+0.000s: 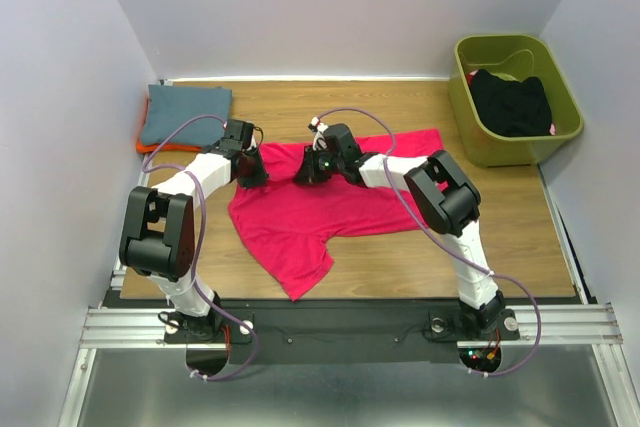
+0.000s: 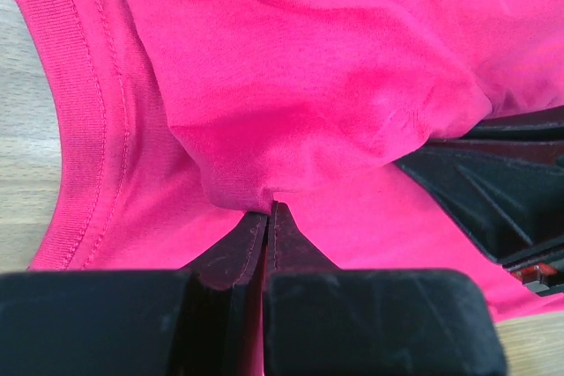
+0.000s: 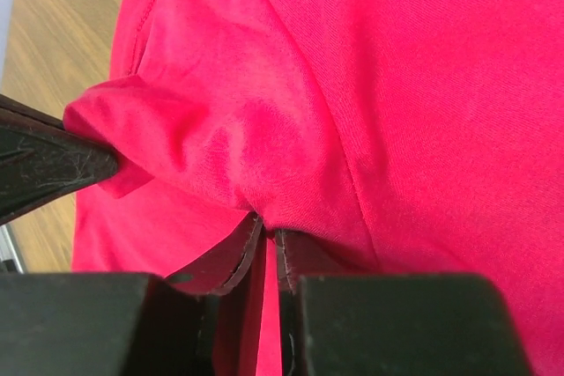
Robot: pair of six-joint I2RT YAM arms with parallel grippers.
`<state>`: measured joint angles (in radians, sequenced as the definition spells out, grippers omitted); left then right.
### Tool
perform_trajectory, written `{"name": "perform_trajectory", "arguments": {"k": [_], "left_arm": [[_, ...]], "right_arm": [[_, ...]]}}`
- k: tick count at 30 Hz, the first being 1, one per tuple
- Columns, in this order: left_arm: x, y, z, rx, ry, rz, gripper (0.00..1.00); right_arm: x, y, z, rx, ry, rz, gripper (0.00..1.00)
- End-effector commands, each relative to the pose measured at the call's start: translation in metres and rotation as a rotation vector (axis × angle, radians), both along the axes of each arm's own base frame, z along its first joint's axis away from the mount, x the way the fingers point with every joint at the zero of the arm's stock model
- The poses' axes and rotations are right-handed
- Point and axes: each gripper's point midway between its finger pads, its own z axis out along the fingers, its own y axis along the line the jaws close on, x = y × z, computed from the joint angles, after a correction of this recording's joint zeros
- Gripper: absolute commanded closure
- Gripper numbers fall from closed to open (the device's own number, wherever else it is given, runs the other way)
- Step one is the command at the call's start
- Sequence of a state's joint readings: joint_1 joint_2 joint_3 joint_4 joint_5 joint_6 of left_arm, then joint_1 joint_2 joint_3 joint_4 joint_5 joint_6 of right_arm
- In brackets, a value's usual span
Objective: Fold and stack the t-shirts
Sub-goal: Fold the tshirt
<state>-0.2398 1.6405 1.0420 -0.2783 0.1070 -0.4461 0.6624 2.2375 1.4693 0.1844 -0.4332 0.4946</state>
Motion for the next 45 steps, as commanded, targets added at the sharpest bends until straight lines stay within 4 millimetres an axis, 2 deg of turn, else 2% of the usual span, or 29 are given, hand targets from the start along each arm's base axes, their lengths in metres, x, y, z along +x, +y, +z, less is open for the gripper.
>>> {"name": "perform_trajectory", "arguments": {"k": [1, 4, 8, 15, 20, 23, 24, 26, 27, 29, 36, 41, 42, 45], "left_arm": [[0.001, 0.002, 0.012, -0.009, -0.027, 0.003, 0.91], [0.001, 0.003, 0.019, -0.008, -0.037, 0.003, 0.91], [0.003, 0.005, 0.025, -0.007, -0.042, 0.007, 0.91], [-0.002, 0.007, 0.023, -0.003, -0.023, 0.006, 0.91], [-0.007, 0.006, 0.022, -0.018, -0.019, 0.003, 0.89], [-0.01, 0.005, 0.018, -0.033, -0.016, 0.009, 0.76], [-0.013, 0.005, 0.015, -0.037, -0.01, 0.015, 0.68], [-0.016, 0.006, 0.009, -0.039, -0.008, 0.018, 0.6], [-0.017, 0.006, 0.009, -0.043, -0.014, 0.024, 0.52], [-0.016, 0.007, 0.007, -0.039, -0.024, 0.032, 0.46], [-0.02, 0.013, -0.009, -0.012, -0.02, 0.051, 0.44], [-0.015, 0.013, -0.013, -0.01, -0.047, 0.049, 0.45], [-0.015, 0.013, -0.014, -0.011, -0.048, 0.047, 0.46], [-0.012, 0.012, -0.012, -0.013, -0.062, 0.037, 0.6]], "right_arm": [[0.005, 0.005, 0.026, 0.028, -0.061, 0.001, 0.89], [0.002, 0.003, 0.036, 0.035, -0.075, 0.001, 0.94], [-0.006, -0.001, 0.049, 0.052, -0.068, 0.001, 0.94], [-0.02, -0.004, 0.058, 0.074, -0.031, 0.021, 0.94], [-0.026, -0.005, 0.053, 0.072, -0.002, 0.029, 0.9], [-0.026, -0.005, 0.043, 0.06, 0.012, 0.029, 0.87], [-0.026, -0.005, 0.042, 0.058, 0.015, 0.029, 0.85], [-0.026, -0.006, 0.036, 0.048, 0.021, 0.023, 0.84], [-0.025, -0.007, 0.034, 0.045, 0.016, 0.024, 0.83], [-0.025, -0.008, 0.031, 0.037, 0.017, 0.02, 0.83], [-0.025, -0.01, 0.024, 0.025, 0.019, 0.015, 0.82], [-0.025, -0.011, 0.022, 0.017, 0.014, 0.013, 0.82], [-0.024, -0.012, 0.021, 0.016, 0.016, 0.012, 0.82], [-0.025, -0.011, 0.022, 0.016, 0.015, 0.011, 0.82]]}}
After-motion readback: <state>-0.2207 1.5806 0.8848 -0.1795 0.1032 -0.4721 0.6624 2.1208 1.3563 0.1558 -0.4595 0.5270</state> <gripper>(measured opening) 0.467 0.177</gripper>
